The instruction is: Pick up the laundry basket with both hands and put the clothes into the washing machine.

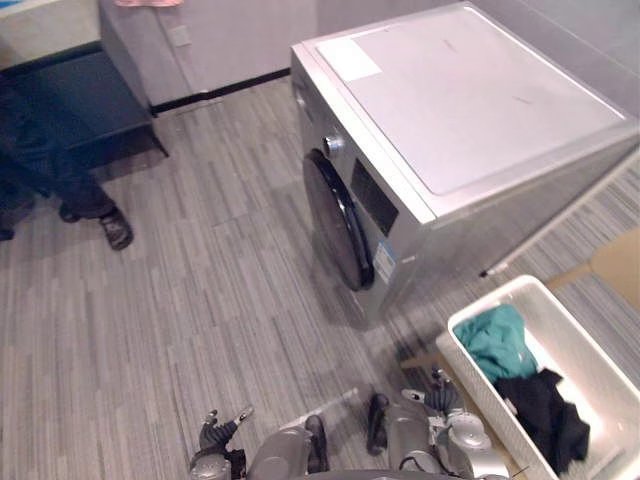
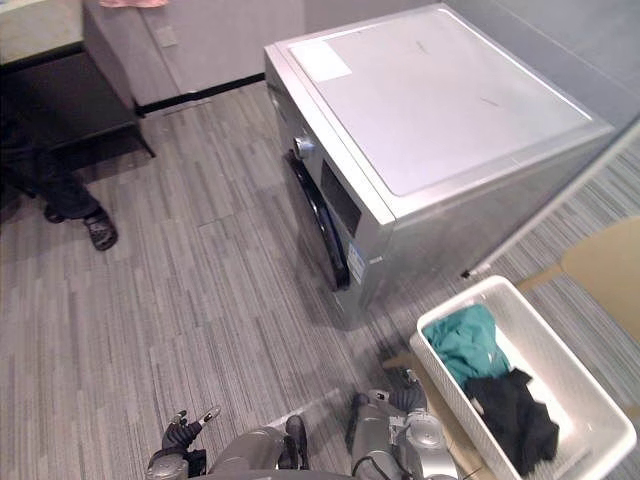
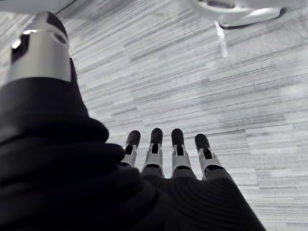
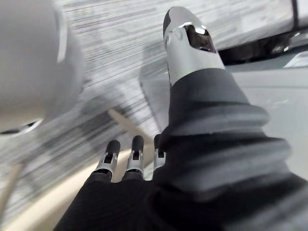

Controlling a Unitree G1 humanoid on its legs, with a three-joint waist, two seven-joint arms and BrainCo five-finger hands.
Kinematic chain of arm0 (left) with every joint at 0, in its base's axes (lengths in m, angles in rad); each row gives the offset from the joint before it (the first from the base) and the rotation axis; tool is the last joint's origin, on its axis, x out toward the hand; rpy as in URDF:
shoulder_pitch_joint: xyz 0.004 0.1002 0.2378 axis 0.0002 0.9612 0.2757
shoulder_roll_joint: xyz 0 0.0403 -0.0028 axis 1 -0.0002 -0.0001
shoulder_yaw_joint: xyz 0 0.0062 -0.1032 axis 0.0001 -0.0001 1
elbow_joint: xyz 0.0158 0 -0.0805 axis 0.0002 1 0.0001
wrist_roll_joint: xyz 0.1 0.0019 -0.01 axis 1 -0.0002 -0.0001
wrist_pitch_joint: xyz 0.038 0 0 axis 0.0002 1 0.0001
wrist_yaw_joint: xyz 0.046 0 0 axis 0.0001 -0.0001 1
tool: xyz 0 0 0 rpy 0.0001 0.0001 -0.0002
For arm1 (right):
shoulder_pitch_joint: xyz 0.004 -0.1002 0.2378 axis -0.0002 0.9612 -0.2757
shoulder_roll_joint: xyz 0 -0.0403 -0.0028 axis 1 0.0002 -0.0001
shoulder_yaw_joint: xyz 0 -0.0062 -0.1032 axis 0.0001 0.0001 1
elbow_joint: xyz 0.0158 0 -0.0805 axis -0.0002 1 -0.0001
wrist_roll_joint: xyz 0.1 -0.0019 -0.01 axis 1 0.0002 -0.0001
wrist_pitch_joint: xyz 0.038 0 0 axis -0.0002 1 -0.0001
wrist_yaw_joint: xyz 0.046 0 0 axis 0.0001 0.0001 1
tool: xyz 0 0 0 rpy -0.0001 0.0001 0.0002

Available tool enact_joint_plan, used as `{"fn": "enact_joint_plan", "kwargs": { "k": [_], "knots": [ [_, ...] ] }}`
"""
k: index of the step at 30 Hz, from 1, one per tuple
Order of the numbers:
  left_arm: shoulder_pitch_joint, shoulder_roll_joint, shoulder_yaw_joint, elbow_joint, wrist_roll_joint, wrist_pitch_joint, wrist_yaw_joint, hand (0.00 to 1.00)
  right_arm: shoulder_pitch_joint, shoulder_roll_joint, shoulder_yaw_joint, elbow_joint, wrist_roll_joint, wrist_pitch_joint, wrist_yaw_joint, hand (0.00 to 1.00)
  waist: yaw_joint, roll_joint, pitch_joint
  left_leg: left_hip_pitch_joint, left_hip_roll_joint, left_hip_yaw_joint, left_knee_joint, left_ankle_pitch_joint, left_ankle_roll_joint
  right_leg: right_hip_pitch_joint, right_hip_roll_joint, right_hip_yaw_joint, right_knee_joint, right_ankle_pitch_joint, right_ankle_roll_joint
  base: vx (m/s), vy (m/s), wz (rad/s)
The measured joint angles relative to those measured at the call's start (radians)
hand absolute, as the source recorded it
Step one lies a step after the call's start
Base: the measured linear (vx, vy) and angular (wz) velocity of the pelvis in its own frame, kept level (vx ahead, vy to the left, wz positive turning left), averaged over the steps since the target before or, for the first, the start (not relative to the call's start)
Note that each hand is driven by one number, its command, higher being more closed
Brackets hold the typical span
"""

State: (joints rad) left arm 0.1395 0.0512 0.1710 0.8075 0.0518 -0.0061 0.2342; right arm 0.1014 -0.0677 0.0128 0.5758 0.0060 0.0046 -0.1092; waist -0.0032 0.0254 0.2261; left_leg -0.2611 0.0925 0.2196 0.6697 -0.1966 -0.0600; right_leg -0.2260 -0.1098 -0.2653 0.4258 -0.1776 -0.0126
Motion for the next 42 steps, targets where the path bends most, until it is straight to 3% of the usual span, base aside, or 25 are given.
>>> {"fn": "enact_joint_plan", "kwargs": {
  "k": [1, 3, 6, 7, 8, 9, 11, 13, 18, 25, 29, 35, 38, 42],
  "knots": [
    [-0.004, -0.001, 0.002, -0.017, 0.0, 0.0, -0.006, 0.0, -0.006, 0.01, 0.016, -0.02, -0.003, -0.002, 0.005, 0.0, 0.022, -0.001, 0.001, -0.042, 0.051, 0.027, 0.109, 0.009, -0.002, 0.031, 0.009, -0.005, -0.012, -0.007, -0.013, 0.28, -0.098, 0.0],
    [-0.007, -0.007, 0.01, -0.035, 0.0, -0.003, -0.016, 0.0, -0.026, 0.021, 0.021, -0.024, -0.007, -0.002, 0.004, 0.0, 0.019, -0.01, 0.004, -0.053, 0.086, 0.034, 0.1, -0.007, 0.01, 0.086, 0.001, -0.014, -0.048, -0.009, -0.015, 0.26, -0.049, 0.09],
    [-0.017, -0.039, 0.006, -0.04, 0.001, -0.003, -0.017, 0.0, -0.034, 0.021, 0.005, -0.037, -0.015, -0.001, 0.005, 0.0, 0.02, -0.012, 0.005, -0.031, 0.112, 0.029, -0.131, 0.001, 0.002, 0.124, -0.023, -0.017, -0.082, 0.0, 0.0, 0.23, 0.078, 0.05],
    [-0.023, -0.049, -0.006, -0.026, 0.002, -0.002, -0.016, 0.0, -0.033, 0.018, 0.001, -0.037, -0.015, 0.0, 0.005, 0.0, 0.02, -0.003, 0.0, -0.005, 0.109, 0.021, -0.285, 0.069, -0.016, 0.128, -0.028, -0.021, -0.082, 0.0, 0.011, 0.25, 0.22, 0.04],
    [-0.029, -0.054, -0.022, 0.004, 0.008, -0.003, -0.016, 0.0, -0.033, 0.005, -0.002, -0.018, -0.016, 0.0, 0.005, 0.0, 0.019, 0.021, -0.021, 0.026, 0.109, -0.038, -0.412, 0.217, -0.044, 0.147, -0.008, -0.022, -0.104, -0.023, 0.066, 0.3, 0.305, 0.26],
    [-0.052, -0.036, -0.044, 0.027, 0.011, -0.002, -0.019, 0.0, -0.042, 0.016, -0.002, 0.0, -0.016, 0.001, 0.01, 0.0, 0.018, -0.004, -0.026, 0.037, 0.078, -0.057, -0.463, 0.217, -0.04, 0.155, -0.031, -0.026, -0.131, -0.01, 0.086, 0.25, 0.26, 0.28],
    [-0.051, -0.025, -0.055, 0.028, 0.021, -0.003, -0.021, 0.0, -0.047, 0.023, 0.006, 0.015, -0.017, 0.001, 0.023, 0.0, 0.022, -0.019, -0.027, 0.049, 0.048, -0.057, -0.482, 0.219, -0.037, 0.173, -0.052, -0.026, -0.164, 0.0, 0.1, 0.11, 0.172, 0.28],
    [-0.045, -0.013, -0.058, 0.03, 0.024, -0.002, -0.021, 0.0, -0.073, 0.022, 0.036, 0.042, -0.017, 0.002, 0.027, 0.0, 0.025, -0.019, -0.029, 0.074, 0.023, -0.056, -0.494, 0.219, -0.037, 0.196, -0.07, -0.016, -0.189, 0.004, 0.107, 0.04, 0.125, 0.07],
    [-0.031, 0.014, -0.057, 0.049, 0.036, 0.0, -0.017, 0.0, -0.161, 0.02, 0.059, 0.029, -0.041, 0.002, 0.019, 0.0, 0.028, 0.015, -0.021, 0.083, 0.008, -0.066, -0.551, 0.24, -0.01, 0.177, -0.069, -0.002, -0.2, 0.019, 0.127, -0.06, 0.061, -0.05],
    [-0.03, 0.004, -0.059, 0.045, 0.036, -0.004, 0.021, 0.0, -0.205, 0.02, -0.029, -0.127, -0.116, -0.002, -0.184, 0.0, 0.048, 0.058, 0.016, 0.016, 0.0, -0.075, -0.569, 0.262, -0.009, 0.078, -0.08, 0.013, -0.144, 0.017, 0.132, -0.06, 0.021, 0.01],
    [-0.031, 0.002, -0.064, 0.04, 0.03, -0.005, 0.037, 0.0, -0.225, 0.021, -0.045, -0.197, -0.134, -0.002, -0.244, 0.0, 0.049, 0.062, 0.037, -0.014, -0.007, -0.074, -0.565, 0.262, -0.008, 0.032, -0.1, 0.018, -0.098, 0.002, 0.136, 0.03, -0.016, 0.02],
    [-0.042, 0.011, -0.097, -0.002, 0.028, -0.017, 0.051, 0.0, -0.33, 0.016, -0.053, -0.204, -0.134, -0.002, -0.269, 0.0, 0.051, 0.063, 0.098, -0.064, -0.009, -0.078, -0.546, 0.27, 0.002, -0.019, -0.104, 0.019, -0.062, -0.001, 0.133, 0.03, -0.005, 0.01],
    [-0.068, 0.013, -0.101, -0.029, 0.014, -0.022, 0.051, 0.0, -0.458, -0.019, -0.056, -0.144, -0.115, 0.001, -0.295, 0.0, 0.057, 0.067, 0.159, -0.1, -0.014, -0.084, -0.525, 0.275, 0.009, -0.062, -0.118, 0.018, -0.017, -0.012, 0.132, -0.03, -0.006, 0.06],
    [-0.098, 0.012, -0.129, -0.05, -0.011, -0.03, 0.051, 0.0, -0.64, -0.108, -0.071, 0.002, -0.036, 0.007, -0.281, 0.0, 0.073, 0.087, 0.182, -0.156, -0.034, -0.102, -0.533, 0.298, 0.021, -0.13, -0.139, 0.016, 0.025, -0.02, 0.136, -0.06, -0.003, 0.19]
  ]
}}
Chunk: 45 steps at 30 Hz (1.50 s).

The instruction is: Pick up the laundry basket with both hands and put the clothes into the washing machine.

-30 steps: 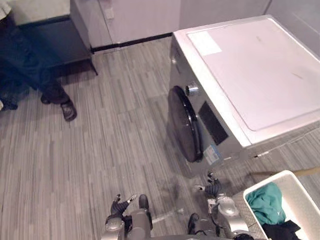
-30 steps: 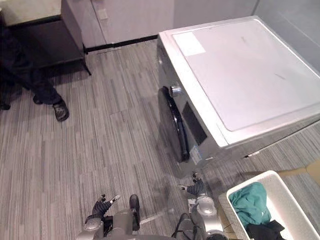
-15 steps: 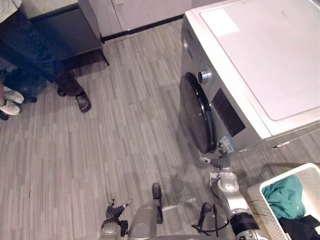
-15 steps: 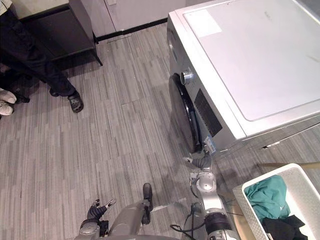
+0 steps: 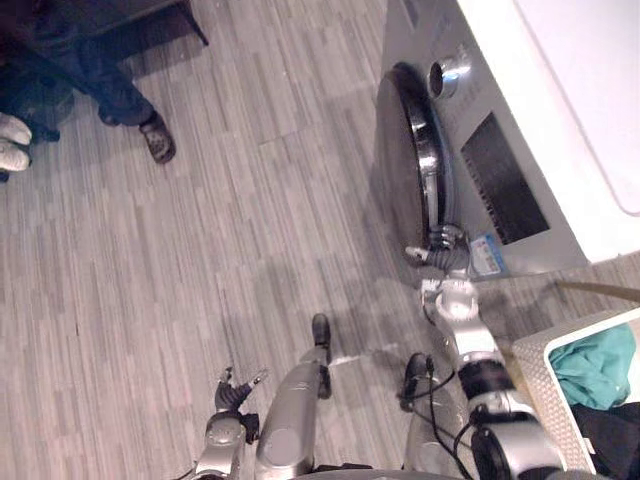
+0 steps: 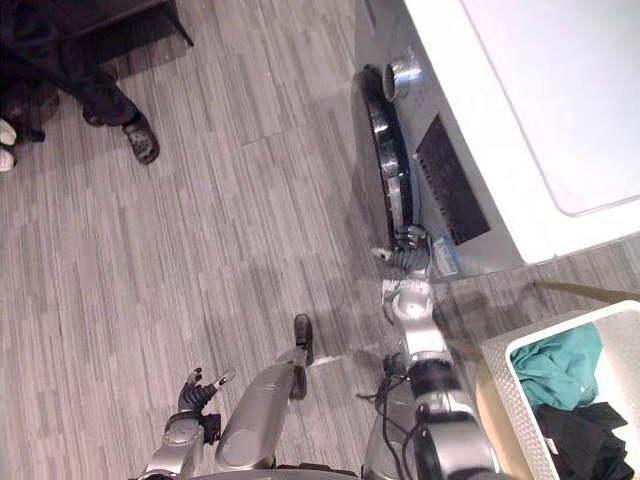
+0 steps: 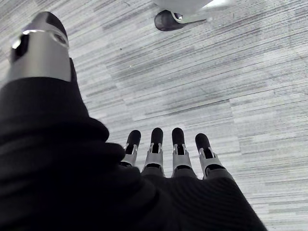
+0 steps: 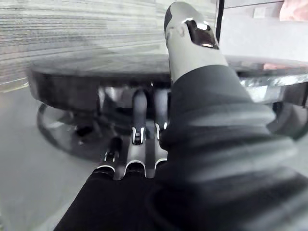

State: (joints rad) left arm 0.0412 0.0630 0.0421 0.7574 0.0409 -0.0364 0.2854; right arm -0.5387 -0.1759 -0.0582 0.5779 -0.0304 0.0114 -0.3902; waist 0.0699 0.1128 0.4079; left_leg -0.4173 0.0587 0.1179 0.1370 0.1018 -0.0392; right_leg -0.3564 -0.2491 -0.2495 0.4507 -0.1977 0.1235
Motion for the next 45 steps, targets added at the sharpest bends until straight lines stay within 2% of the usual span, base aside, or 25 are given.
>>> {"fn": "enact_joint_plan", "kwargs": {
  "k": [2, 9, 10, 11, 12, 13, 14, 15, 16, 18, 20, 21, 22, 23, 24, 25, 28, 31, 33, 36, 38, 39, 40, 42, 45],
  "knots": [
    [-0.012, 0.002, -0.009, -0.009, -0.02, -0.011, 0.0, 0.0, -0.078, -0.053, 0.025, 0.027, 0.041, -0.012, 0.051, 0.0, -0.001, 0.003, 0.015, -0.037, -0.007, -0.022, -0.027, 0.03, 0.0, -0.038, -0.004, -0.018, 0.007, 0.004, 0.0, -0.06, -0.004, 0.26],
    [-0.061, -0.013, -0.013, -0.019, -0.071, -0.018, -0.002, 0.0, -0.203, -0.149, 0.068, 0.056, 0.16, -0.017, 0.091, 0.0, 0.0, 0.009, 0.02, -0.138, -0.01, -0.081, -0.084, 0.058, -0.006, -0.167, -0.004, -0.034, 0.034, 0.033, -0.006, -0.11, -0.024, 0.03],
    [-0.063, -0.016, -0.013, -0.022, -0.071, -0.018, -0.002, 0.0, -0.236, -0.155, 0.08, 0.068, 0.182, 0.001, 0.089, 0.0, -0.001, 0.015, 0.023, -0.141, -0.009, -0.089, -0.109, 0.049, -0.019, -0.177, -0.003, -0.048, 0.034, 0.038, -0.012, -0.13, -0.041, 0.29],
    [-0.075, -0.019, -0.013, -0.023, -0.072, -0.019, -0.002, 0.0, -0.266, -0.157, 0.107, 0.079, 0.19, 0.013, 0.08, 0.0, -0.002, 0.011, 0.026, -0.15, -0.011, -0.065, -0.125, -0.024, -0.112, -0.18, -0.01, -0.056, -0.01, 0.055, -0.023, -0.13, -0.011, 0.34],
    [-0.084, -0.021, -0.013, -0.023, -0.073, -0.017, -0.002, 0.0, -0.285, -0.16, 0.115, 0.08, 0.192, 0.017, 0.079, 0.0, -0.001, -0.001, 0.03, -0.172, -0.021, -0.058, -0.075, -0.01, -0.07, -0.187, -0.024, -0.062, -0.031, 0.063, -0.026, -0.08, 0.003, 0.27],
    [-0.1, -0.026, 0.001, -0.034, -0.089, -0.021, -0.002, 0.0, -0.326, -0.165, 0.145, 0.08, 0.199, 0.02, 0.076, 0.0, 0.009, -0.004, 0.04, -0.234, -0.035, -0.069, 0.164, 0.014, 0.01, -0.207, -0.047, -0.067, -0.033, 0.077, -0.008, -0.03, 0.037, -0.19],
    [-0.103, -0.039, -0.001, -0.034, -0.09, -0.019, -0.002, 0.0, -0.361, -0.162, 0.189, 0.08, 0.204, 0.037, 0.06, 0.0, 0.029, 0.04, 0.05, -0.198, -0.018, -0.09, 0.164, -0.078, 0.0, -0.208, -0.029, -0.081, -0.018, 0.09, 0.003, -0.05, 0.029, -0.23],
    [-0.113, -0.04, -0.005, -0.035, -0.09, -0.02, -0.003, 0.0, -0.379, -0.16, 0.197, 0.08, 0.212, 0.039, 0.06, 0.0, 0.029, 0.047, 0.061, -0.197, -0.019, -0.1, 0.149, -0.092, 0.003, -0.214, -0.039, -0.086, -0.004, 0.091, 0.002, -0.07, 0.028, -0.02],
    [-0.122, -0.043, -0.014, -0.045, -0.09, -0.025, -0.003, 0.0, -0.403, -0.155, 0.201, 0.084, 0.224, 0.04, 0.059, 0.0, 0.034, 0.053, 0.061, -0.201, -0.029, -0.111, 0.122, -0.081, -0.009, -0.229, -0.045, -0.089, -0.001, 0.096, -0.005, -0.08, 0.003, 0.53],
    [-0.137, -0.048, -0.052, -0.065, -0.091, -0.035, -0.004, 0.0, -0.483, -0.137, 0.215, 0.101, 0.247, 0.058, 0.033, 0.0, 0.073, 0.063, 0.065, -0.202, -0.042, -0.153, 0.033, -0.064, -0.036, -0.228, -0.05, -0.137, -0.033, 0.111, -0.009, -0.05, -0.022, 0.71],
    [-0.139, -0.05, -0.086, -0.071, -0.091, -0.032, -0.005, 0.0, -0.573, -0.14, 0.24, 0.112, 0.256, 0.054, 0.032, 0.0, 0.107, 0.071, 0.069, -0.2, -0.042, -0.164, -0.006, -0.046, -0.05, -0.227, -0.068, -0.168, -0.025, 0.115, -0.015, -0.01, -0.053, 0.77],
    [-0.139, -0.052, -0.105, -0.082, -0.09, -0.033, -0.014, 0.0, -0.651, -0.152, 0.264, 0.111, 0.256, 0.047, 0.033, 0.0, 0.127, 0.086, 0.076, -0.2, -0.042, -0.183, -0.009, 0.003, -0.055, -0.226, -0.071, -0.185, 0.017, 0.113, -0.028, -0.01, -0.087, 0.74],
    [-0.14, -0.05, -0.114, -0.087, -0.09, -0.033, -0.019, 0.0, -0.689, -0.16, 0.271, 0.108, 0.255, 0.035, 0.036, 0.0, 0.14, 0.09, 0.077, -0.2, -0.044, -0.191, -0.014, 0.015, -0.054, -0.226, -0.078, -0.194, 0.036, 0.101, -0.033, 0.0, -0.093, 0.66],
    [-0.138, -0.048, -0.119, -0.101, -0.09, -0.036, -0.022, 0.0, -0.76, -0.173, 0.28, 0.095, 0.254, -0.003, 0.045, 0.0, 0.16, 0.091, 0.077, -0.2, -0.043, -0.201, -0.029, 0.044, -0.054, -0.228, -0.09, -0.213, 0.064, 0.079, -0.04, 0.02, -0.094, 0.52],
    [-0.139, -0.049, -0.121, -0.102, -0.09, -0.037, -0.023, 0.0, -0.79, -0.182, 0.284, 0.08, 0.254, -0.016, 0.045, 0.0, 0.168, 0.091, 0.077, -0.2, -0.042, -0.204, -0.035, 0.066, -0.056, -0.228, -0.094, -0.22, 0.078, 0.067, -0.039, 0.08, -0.119, 0.78],
    [-0.139, -0.048, -0.129, -0.101, -0.09, -0.037, -0.024, 0.0, -0.858, -0.202, 0.292, 0.051, 0.253, -0.06, 0.047, 0.0, 0.171, 0.09, 0.077, -0.2, -0.051, -0.225, -0.046, 0.092, -0.046, -0.226, -0.103, -0.213, 0.11, 0.036, -0.034, 0.08, -0.107, 0.6],
    [-0.14, -0.046, -0.151, -0.099, -0.09, -0.037, -0.024, 0.0, -0.89, -0.222, 0.312, 0.034, 0.256, -0.083, 0.053, 0.0, 0.17, 0.089, 0.077, -0.198, -0.051, -0.231, -0.054, 0.103, -0.04, -0.226, -0.099, -0.205, 0.11, 0.028, -0.036, 0.09, -0.086, 0.21],
    [-0.152, -0.046, -0.168, -0.1, -0.09, -0.037, -0.025, 0.0, -0.849, -0.25, 0.312, 0.023, 0.256, -0.082, 0.063, 0.0, 0.163, 0.089, 0.077, -0.196, -0.041, -0.217, -0.054, 0.103, -0.04, -0.226, -0.08, -0.184, 0.078, 0.038, -0.035, 0.09, -0.07, -0.28],
    [-0.184, -0.043, -0.168, -0.099, -0.09, -0.036, -0.024, 0.0, -0.744, -0.288, 0.31, -0.035, 0.256, -0.082, 0.065, 0.0, 0.159, 0.084, 0.078, -0.186, -0.02, -0.194, -0.054, 0.103, -0.039, -0.222, -0.047, -0.152, 0.031, 0.069, -0.04, 0.06, -0.053, -0.57],
    [-0.237, -0.017, -0.167, -0.107, -0.089, -0.036, -0.021, 0.0, -0.545, -0.293, 0.312, -0.147, 0.257, -0.083, 0.091, 0.0, 0.111, 0.059, 0.083, -0.166, 0.009, -0.156, -0.054, 0.101, -0.039, -0.214, 0.004, -0.096, -0.038, 0.122, -0.044, 0.01, -0.044, -0.74],
    [-0.292, 0.01, -0.167, -0.129, -0.091, -0.035, -0.016, 0.0, -0.362, -0.289, 0.311, -0.26, 0.26, -0.09, 0.138, 0.0, 0.072, 0.031, 0.084, -0.148, 0.03, -0.128, -0.055, 0.079, -0.042, -0.209, 0.039, -0.056, -0.09, 0.159, -0.045, -0.04, -0.032, -0.82],
    [-0.348, 0.034, -0.167, -0.134, -0.091, -0.034, -0.01, 0.0, -0.256, -0.277, 0.311, -0.301, 0.267, -0.099, 0.166, 0.0, 0.049, 0.004, 0.086, -0.137, 0.039, -0.104, -0.054, 0.064, -0.039, -0.211, 0.056, -0.03, -0.116, 0.173, -0.046, -0.05, -0.013, -0.77],
    [-0.375, 0.048, -0.168, -0.135, -0.091, -0.033, -0.003, 0.0, -0.204, -0.269, 0.309, -0.315, 0.273, -0.104, 0.182, 0.0, 0.043, -0.009, 0.086, -0.134, 0.044, -0.092, -0.054, 0.061, -0.04, -0.211, 0.063, -0.018, -0.129, 0.182, -0.045, -0.09, -0.019, -0.79],
    [-0.509, 0.114, -0.168, -0.14, -0.091, -0.032, 0.008, 0.0, -0.018, -0.219, 0.311, -0.329, 0.275, -0.115, 0.237, 0.0, -0.009, -0.059, 0.085, -0.128, 0.064, -0.046, -0.049, 0.044, -0.045, -0.21, 0.093, 0.029, -0.187, 0.219, -0.05, -0.09, -0.034, -0.74],
    [-0.651, 0.198, -0.167, -0.137, -0.091, -0.032, 0.026, 0.0, 0.122, -0.162, 0.304, -0.31, 0.258, -0.114, 0.274, 0.0, -0.046, -0.091, 0.085, -0.127, 0.082, 0.004, -0.04, 0.036, -0.043, -0.209, 0.12, 0.074, -0.25, 0.271, -0.051, -0.04, -0.026, -0.59]
  ]
}}
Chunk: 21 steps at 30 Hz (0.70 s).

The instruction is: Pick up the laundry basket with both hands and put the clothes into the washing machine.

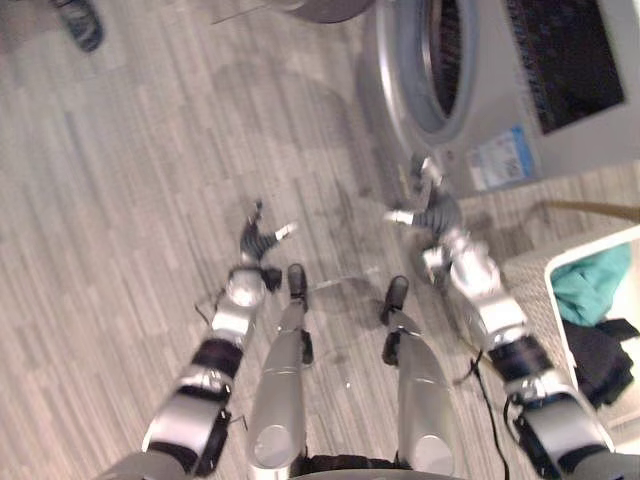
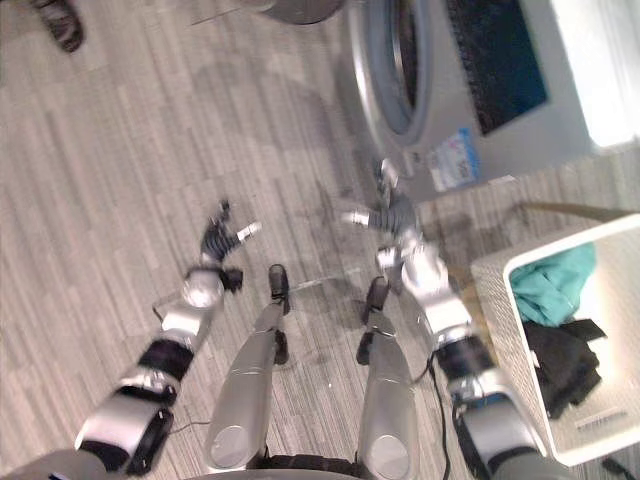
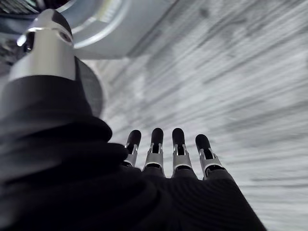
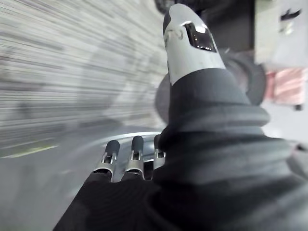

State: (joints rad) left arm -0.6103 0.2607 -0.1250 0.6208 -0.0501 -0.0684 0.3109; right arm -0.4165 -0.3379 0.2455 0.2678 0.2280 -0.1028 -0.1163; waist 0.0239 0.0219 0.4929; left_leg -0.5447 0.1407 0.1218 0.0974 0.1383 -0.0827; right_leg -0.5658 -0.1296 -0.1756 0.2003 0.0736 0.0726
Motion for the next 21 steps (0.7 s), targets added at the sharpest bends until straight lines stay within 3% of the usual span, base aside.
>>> {"fn": "enact_joint_plan", "kwargs": {
  "k": [4, 8, 15, 21],
  "knots": [
    [-0.203, 0.176, 0.0, 0.093, 0.0, 0.008, 0.003, 0.0, 0.149, 0.117, -0.068, 0.114, -0.055, 0.007, 0.03, 0.0, -0.062, -0.025, 0.0, -0.019, 0.029, 0.068, 0.069, -0.041, 0.007, -0.002, 0.028, 0.068, -0.07, 0.067, 0.001, -0.02, -0.038, -0.56],
    [-0.368, 0.317, 0.001, 0.119, 0.002, 0.023, 0.002, 0.0, 0.284, 0.173, -0.193, 0.08, -0.083, 0.014, -0.015, 0.0, -0.078, -0.046, 0.0, -0.108, 0.074, 0.096, 0.187, -0.102, 0.004, -0.054, 0.059, 0.104, -0.084, 0.091, -0.002, -0.02, -0.05, -0.39],
    [-0.431, 0.365, 0.084, 0.097, 0.023, 0.042, 0.015, 0.0, 0.418, 0.234, -0.244, -0.153, -0.07, -0.02, -0.057, 0.0, -0.076, -0.071, 0.003, -0.223, 0.174, 0.117, 0.358, -0.194, -0.005, -0.116, 0.112, 0.127, -0.081, 0.097, -0.003, 0.0, -0.052, -0.32],
    [-0.432, 0.365, 0.172, 0.096, 0.048, 0.075, 0.025, 0.0, 0.457, 0.255, -0.252, -0.249, -0.04, -0.047, -0.058, 0.0, -0.066, -0.097, 0.012, -0.261, 0.194, 0.116, 0.377, -0.202, -0.01, -0.148, 0.126, 0.123, -0.078, 0.098, -0.002, 0.01, -0.047, -0.07]
  ]
}}
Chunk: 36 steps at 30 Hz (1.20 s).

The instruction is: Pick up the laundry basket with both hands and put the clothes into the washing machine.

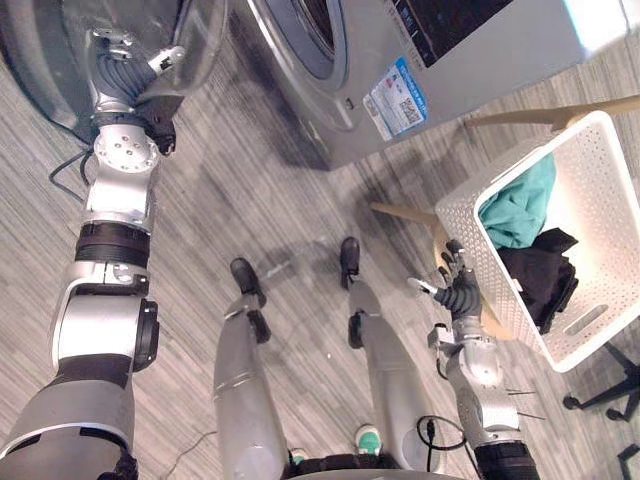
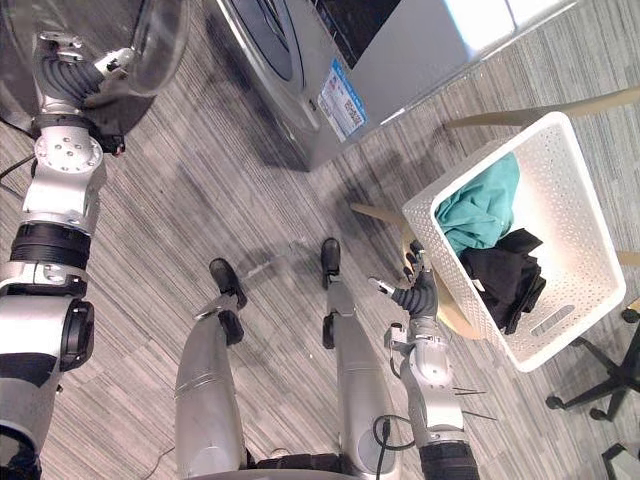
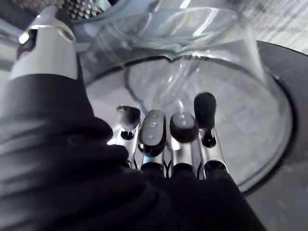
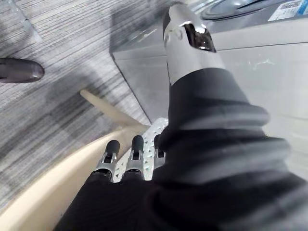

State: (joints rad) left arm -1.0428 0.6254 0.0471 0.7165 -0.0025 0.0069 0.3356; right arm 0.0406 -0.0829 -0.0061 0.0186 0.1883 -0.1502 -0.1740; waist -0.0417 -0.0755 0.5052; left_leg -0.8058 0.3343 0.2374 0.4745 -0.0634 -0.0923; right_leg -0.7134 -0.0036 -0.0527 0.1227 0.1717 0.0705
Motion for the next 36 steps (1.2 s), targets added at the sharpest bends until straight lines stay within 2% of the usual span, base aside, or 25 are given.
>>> {"fn": "enact_joint_plan", "kwargs": {
  "k": [3, 7, 11, 14, 15, 16, 17, 19, 21, 24, 26, 27, 29, 32, 36],
  "knots": [
    [0.001, 0.007, 0.052, 0.001, 0.019, 0.025, 0.016, 0.0, 0.02, 0.0, -0.023, -0.01, 0.01, -0.002, 0.0, 0.0, 0.006, -0.001, 0.001, -0.004, -0.004, -0.013, -0.001, -0.001, -0.002, -0.004, -0.004, -0.012, 0.021, -0.01, -0.003, 0.02, -0.022, 0.11],
    [0.014, 0.016, 0.111, 0.0, 0.038, 0.027, 0.019, 0.0, 0.051, 0.0, -0.024, -0.042, 0.019, -0.015, 0.002, 0.0, 0.009, -0.001, 0.001, -0.006, -0.01, -0.022, -0.002, -0.001, -0.002, -0.004, -0.012, -0.03, 0.047, -0.032, -0.003, 0.01, -0.004, 0.15],
    [0.121, -0.004, 0.119, -0.049, 0.044, 0.027, 0.021, 0.0, 0.062, 0.0, -0.024, -0.043, 0.019, -0.023, 0.001, 0.0, 0.012, -0.001, 0.0, 0.03, -0.027, -0.027, -0.006, -0.001, -0.002, -0.004, -0.033, -0.033, 0.129, -0.082, -0.002, 0.02, 0.013, 0.16],
    [0.268, -0.08, 0.118, -0.169, 0.039, 0.022, 0.038, 0.0, 0.078, 0.006, -0.024, -0.039, 0.016, -0.02, 0.0, 0.0, 0.027, -0.001, 0.001, 0.093, -0.041, -0.018, -0.016, -0.001, -0.002, 0.032, -0.05, -0.034, 0.182, -0.124, -0.004, 0.04, 0.016, 0.2],
    [0.369, -0.142, 0.119, -0.226, 0.03, 0.006, 0.041, 0.0, 0.087, 0.014, -0.024, -0.034, 0.013, -0.018, -0.001, 0.0, 0.033, -0.001, 0.0, 0.143, -0.046, -0.016, -0.022, -0.002, -0.002, 0.074, -0.057, -0.04, 0.205, -0.148, -0.005, 0.04, 0.006, 0.26],
    [0.416, -0.171, 0.118, -0.255, 0.022, 0.002, 0.043, 0.0, 0.087, 0.016, -0.024, -0.032, 0.007, -0.015, -0.002, 0.0, 0.033, 0.0, 0.0, 0.164, -0.05, -0.018, -0.025, -0.006, -0.001, 0.091, -0.061, -0.045, 0.217, -0.159, -0.007, 0.04, -0.019, 0.34],
    [0.532, -0.247, 0.116, -0.312, 0.007, -0.018, 0.043, 0.0, 0.087, 0.017, -0.026, -0.029, 0.0, -0.003, -0.002, 0.0, 0.034, 0.0, -0.001, 0.217, -0.06, -0.016, -0.035, -0.019, -0.001, 0.126, -0.073, -0.053, 0.249, -0.192, -0.006, 0.03, -0.029, 0.25],
    [0.648, -0.33, 0.109, -0.341, -0.004, -0.024, 0.042, 0.0, 0.086, 0.017, -0.028, -0.005, -0.005, 0.009, -0.002, 0.0, 0.04, 0.001, -0.005, 0.268, -0.073, -0.014, -0.044, -0.029, -0.001, 0.164, -0.082, -0.052, 0.269, -0.214, -0.005, 0.03, -0.041, 0.16],
    [0.827, -0.44, 0.084, -0.34, -0.008, -0.024, 0.036, 0.0, 0.088, 0.018, -0.035, 0.077, -0.033, 0.048, -0.002, 0.0, 0.055, 0.004, -0.05, 0.328, -0.085, -0.008, -0.061, -0.038, -0.003, 0.205, -0.091, -0.05, 0.283, -0.242, -0.002, 0.1, -0.055, 0.08],
    [0.981, -0.498, 0.052, -0.274, -0.004, -0.023, 0.009, 0.0, 0.086, 0.022, -0.036, 0.185, -0.059, 0.082, 0.0, 0.0, 0.058, 0.015, -0.117, 0.393, -0.102, 0.0, -0.099, -0.041, -0.002, 0.251, -0.096, -0.048, 0.28, -0.26, 0.004, 0.13, -0.039, 0.05],
    [1.07, -0.526, 0.046, -0.115, 0.012, -0.015, -0.034, 0.0, 0.083, 0.02, -0.037, 0.307, -0.12, 0.104, 0.002, 0.0, 0.057, 0.045, -0.191, 0.464, -0.113, 0.014, -0.151, -0.038, -0.007, 0.31, -0.096, -0.037, 0.233, -0.258, 0.009, 0.16, -0.003, -0.13],
    [1.083, -0.53, 0.047, -0.075, 0.018, -0.013, -0.043, 0.0, 0.081, 0.02, -0.037, 0.334, -0.129, 0.113, 0.003, 0.0, 0.057, 0.052, -0.209, 0.482, -0.119, 0.015, -0.166, -0.035, -0.01, 0.325, -0.095, -0.031, 0.218, -0.254, 0.012, 0.15, 0.027, -0.22],
    [1.123, -0.539, 0.046, 0.049, 0.048, -0.009, -0.076, 0.0, 0.081, 0.016, -0.037, 0.394, -0.173, 0.13, 0.004, 0.0, 0.052, 0.084, -0.254, 0.556, -0.131, 0.037, -0.217, -0.033, -0.013, 0.392, -0.096, -0.016, 0.157, -0.236, 0.023, 0.15, 0.042, -0.22],
    [1.144, -0.538, 0.059, 0.124, 0.096, -0.002, -0.096, 0.0, 0.079, 0.016, -0.035, 0.384, -0.214, 0.131, 0.006, 0.0, 0.05, 0.096, -0.291, 0.642, -0.144, 0.072, -0.269, -0.032, -0.013, 0.464, -0.094, 0.012, 0.094, -0.212, 0.034, 0.11, 0.036, -0.28],
    [1.153, -0.532, 0.078, 0.186, 0.137, 0.011, -0.099, 0.0, 0.072, 0.018, -0.024, 0.309, -0.24, 0.128, 0.025, 0.0, 0.042, 0.082, -0.316, 0.752, -0.148, 0.152, -0.322, -0.032, -0.013, 0.52, -0.08, 0.083, 0.034, -0.178, 0.039, 0.06, 0.047, -0.62]
  ]
}}
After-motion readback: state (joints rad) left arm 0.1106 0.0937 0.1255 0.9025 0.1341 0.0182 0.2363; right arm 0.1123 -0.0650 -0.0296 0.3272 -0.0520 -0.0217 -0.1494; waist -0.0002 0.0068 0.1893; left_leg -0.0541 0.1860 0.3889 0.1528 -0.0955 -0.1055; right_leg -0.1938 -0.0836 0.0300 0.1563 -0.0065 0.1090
